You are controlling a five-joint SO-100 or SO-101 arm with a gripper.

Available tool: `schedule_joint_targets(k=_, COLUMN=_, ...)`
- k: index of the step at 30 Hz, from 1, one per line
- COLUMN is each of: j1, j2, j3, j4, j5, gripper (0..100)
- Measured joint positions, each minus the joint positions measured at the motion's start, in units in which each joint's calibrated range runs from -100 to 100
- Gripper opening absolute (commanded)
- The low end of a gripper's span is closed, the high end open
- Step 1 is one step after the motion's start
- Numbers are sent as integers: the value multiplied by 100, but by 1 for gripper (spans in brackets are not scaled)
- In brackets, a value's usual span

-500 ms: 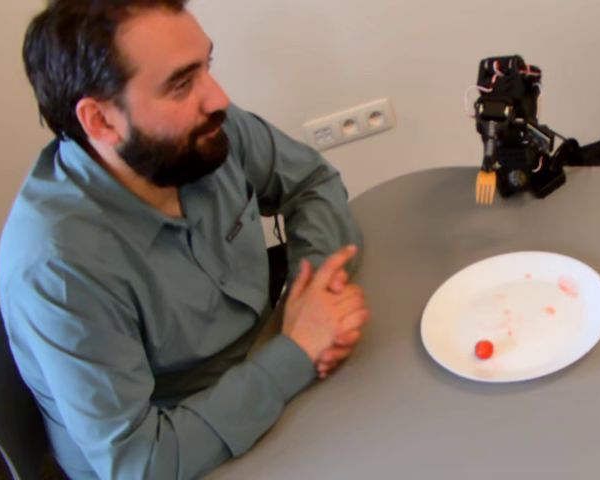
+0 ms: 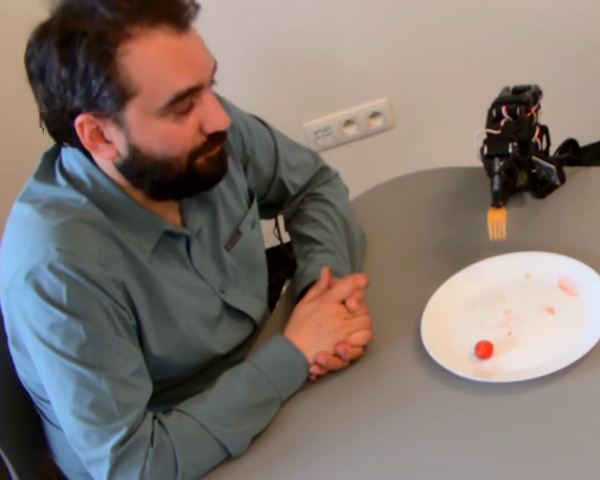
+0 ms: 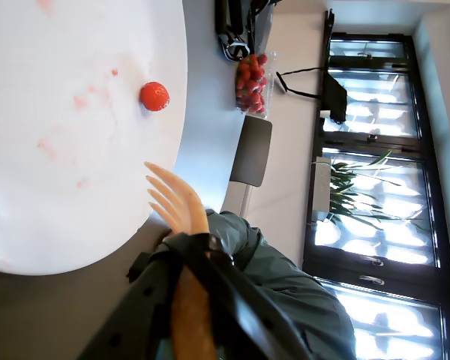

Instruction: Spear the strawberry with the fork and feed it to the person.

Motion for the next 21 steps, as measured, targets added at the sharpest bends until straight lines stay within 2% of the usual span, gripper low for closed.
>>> schedule_joint_targets(k=15, j1=0, j2=-34, j3=-18, j4=326, j5=0, gripper=2)
schedule_joint_targets(k=19, j1=-75, j2=295, j3=-716, j4=987, j5=-73, gripper=2)
schedule_joint_targets(k=21, j1=-84, j2=1096, j3=-1449, j4=1081, j5=-94, gripper=2)
